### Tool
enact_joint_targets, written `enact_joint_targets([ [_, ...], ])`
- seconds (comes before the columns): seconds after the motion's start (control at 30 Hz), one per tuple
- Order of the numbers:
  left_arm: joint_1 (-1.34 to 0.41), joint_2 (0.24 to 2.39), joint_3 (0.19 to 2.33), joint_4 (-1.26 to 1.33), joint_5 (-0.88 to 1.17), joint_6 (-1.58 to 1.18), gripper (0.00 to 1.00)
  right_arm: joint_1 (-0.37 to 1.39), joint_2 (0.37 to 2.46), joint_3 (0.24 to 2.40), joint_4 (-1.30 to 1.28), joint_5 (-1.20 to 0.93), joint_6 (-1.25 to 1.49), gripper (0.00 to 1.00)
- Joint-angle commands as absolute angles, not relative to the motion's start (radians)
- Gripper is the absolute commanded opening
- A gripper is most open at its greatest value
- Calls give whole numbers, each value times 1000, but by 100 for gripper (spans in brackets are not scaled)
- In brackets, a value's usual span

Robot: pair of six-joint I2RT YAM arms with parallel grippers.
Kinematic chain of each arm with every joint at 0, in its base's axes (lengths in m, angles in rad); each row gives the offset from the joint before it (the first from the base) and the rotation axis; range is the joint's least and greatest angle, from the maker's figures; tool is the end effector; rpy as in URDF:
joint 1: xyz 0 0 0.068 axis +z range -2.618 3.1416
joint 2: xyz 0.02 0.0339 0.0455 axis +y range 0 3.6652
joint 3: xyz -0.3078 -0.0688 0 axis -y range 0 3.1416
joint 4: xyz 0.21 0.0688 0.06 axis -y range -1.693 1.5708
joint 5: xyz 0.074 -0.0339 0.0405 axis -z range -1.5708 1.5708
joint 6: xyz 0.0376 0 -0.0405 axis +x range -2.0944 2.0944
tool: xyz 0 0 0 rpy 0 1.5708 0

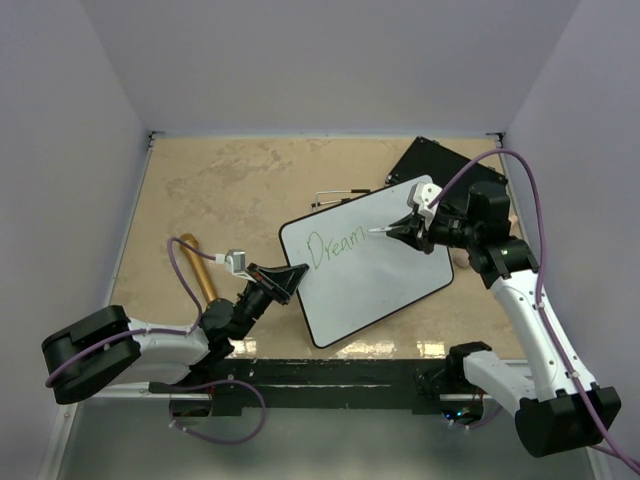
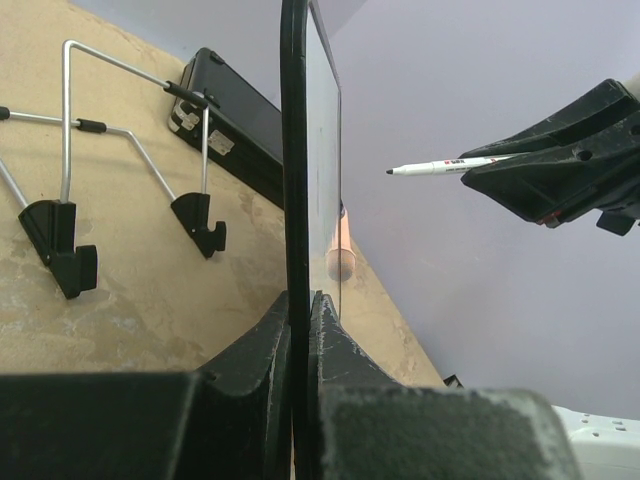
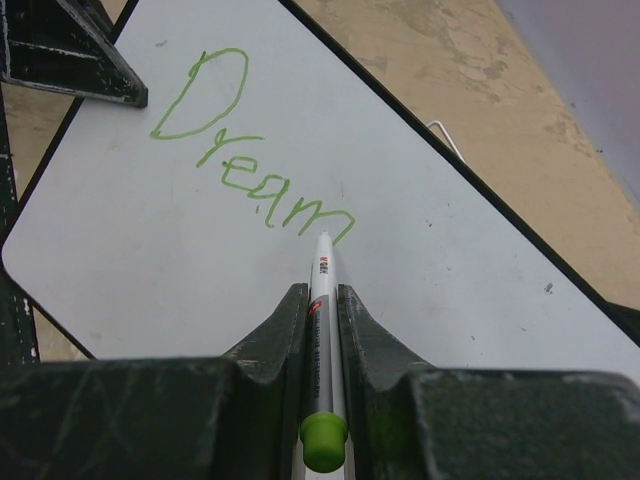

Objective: Write a sentence on the whiteboard

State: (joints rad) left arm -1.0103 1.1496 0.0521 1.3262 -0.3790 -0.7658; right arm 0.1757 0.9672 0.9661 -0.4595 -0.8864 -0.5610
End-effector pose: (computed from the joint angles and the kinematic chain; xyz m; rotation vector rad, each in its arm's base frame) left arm 0.0912 -0.1191 0.2595 -0.1685 1.4612 -1.2241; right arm 0.1356 0.0537 0.3832 -1.1598 1.5110 0.6344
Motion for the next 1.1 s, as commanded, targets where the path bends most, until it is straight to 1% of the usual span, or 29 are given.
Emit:
enact_joint_targets([
  [0.0,-1012,1143,-9,1345,-376,-640,0,169,956,962,-459,-931,-580,0],
  [0.53,-1012,1140,-15,1347,-377,-646,0,156,956,954,-457,-948,-583,0],
  [0.73,-1012,1160,-11,1359,-370,-647,0,149,957,956,-419,-861,-515,0],
  [0.97,-1011,1155,-11,1353,-368,-643,0,141,979,999,-449,-787,-508,0],
  [1.07,-1011,1160,-11,1358,-370,-643,0,135,1003,994,-454,-798,-506,0],
])
